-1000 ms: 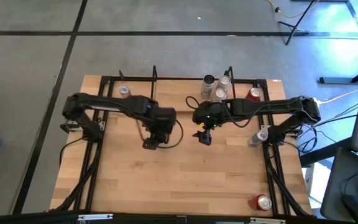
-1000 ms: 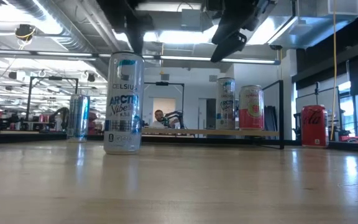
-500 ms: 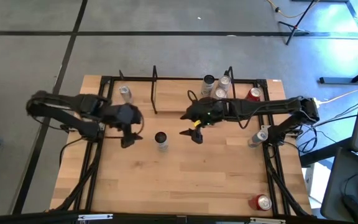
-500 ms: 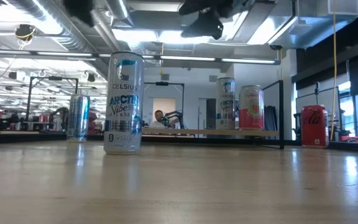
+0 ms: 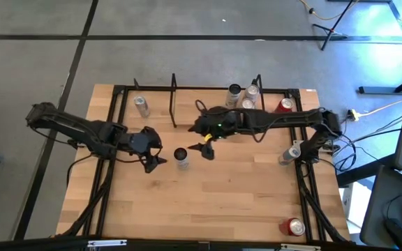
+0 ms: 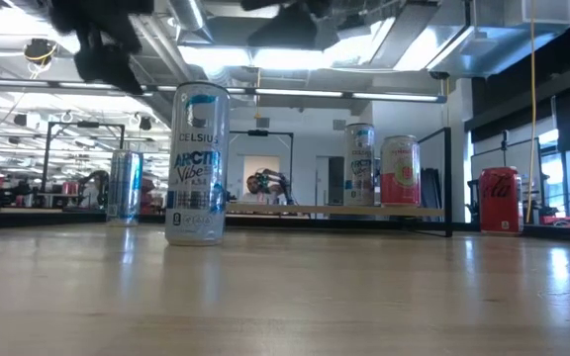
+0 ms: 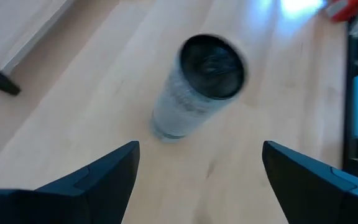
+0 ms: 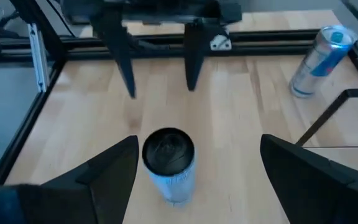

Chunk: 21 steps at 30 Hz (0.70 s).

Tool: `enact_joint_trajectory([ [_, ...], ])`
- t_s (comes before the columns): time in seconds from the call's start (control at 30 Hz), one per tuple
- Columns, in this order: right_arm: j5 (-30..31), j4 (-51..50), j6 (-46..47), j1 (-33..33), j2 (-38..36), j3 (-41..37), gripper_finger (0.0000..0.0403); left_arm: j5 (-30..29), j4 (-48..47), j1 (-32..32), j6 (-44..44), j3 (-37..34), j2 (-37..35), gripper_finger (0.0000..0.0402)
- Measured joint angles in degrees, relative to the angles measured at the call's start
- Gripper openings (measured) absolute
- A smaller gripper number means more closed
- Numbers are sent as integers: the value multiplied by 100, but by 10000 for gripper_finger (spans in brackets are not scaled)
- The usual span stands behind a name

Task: Place canned beverage on shelf
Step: Align the white and blue soda can with the other white and blue soda can on the shelf

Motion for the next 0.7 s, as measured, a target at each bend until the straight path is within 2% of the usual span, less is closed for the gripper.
enact_joint_trajectory([
  [0.23,-3,-306,-5,3,675,646,321,-256,987,-1,19,-518,155,329],
  [0.43,-305,-336,318,7,869,653,321,-284,1098,-1,54,-729,232,329],
  [0.7,-110,-29,340,238,1118,667,321,-739,1390,-1,268,-879,336,329],
])
